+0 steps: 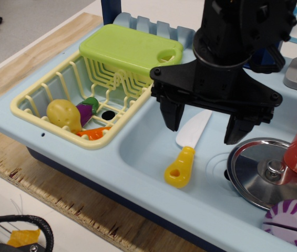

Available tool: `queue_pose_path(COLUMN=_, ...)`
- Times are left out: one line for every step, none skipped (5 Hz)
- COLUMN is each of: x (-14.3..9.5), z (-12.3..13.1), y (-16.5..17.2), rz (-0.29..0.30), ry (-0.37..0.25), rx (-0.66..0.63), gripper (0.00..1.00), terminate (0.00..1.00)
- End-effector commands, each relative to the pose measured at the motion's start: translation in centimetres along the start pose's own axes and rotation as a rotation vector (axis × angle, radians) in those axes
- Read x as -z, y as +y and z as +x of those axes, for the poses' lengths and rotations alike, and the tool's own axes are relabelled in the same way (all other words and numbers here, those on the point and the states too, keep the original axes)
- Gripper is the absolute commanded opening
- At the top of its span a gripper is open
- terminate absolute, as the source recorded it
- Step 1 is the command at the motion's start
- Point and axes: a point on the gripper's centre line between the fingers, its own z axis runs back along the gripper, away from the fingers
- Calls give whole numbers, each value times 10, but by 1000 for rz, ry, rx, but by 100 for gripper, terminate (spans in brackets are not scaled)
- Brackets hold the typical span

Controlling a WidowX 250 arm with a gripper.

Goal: Put knife on cutting board

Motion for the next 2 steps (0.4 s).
queue_pose_path(x=0, z=0, y=0, rz=0, ry=0, rx=0, gripper=100, terminate=0)
queue_pose_path(x=13, z=-6, y=2, rz=34, ry=16, rx=-38, gripper=100, terminate=0)
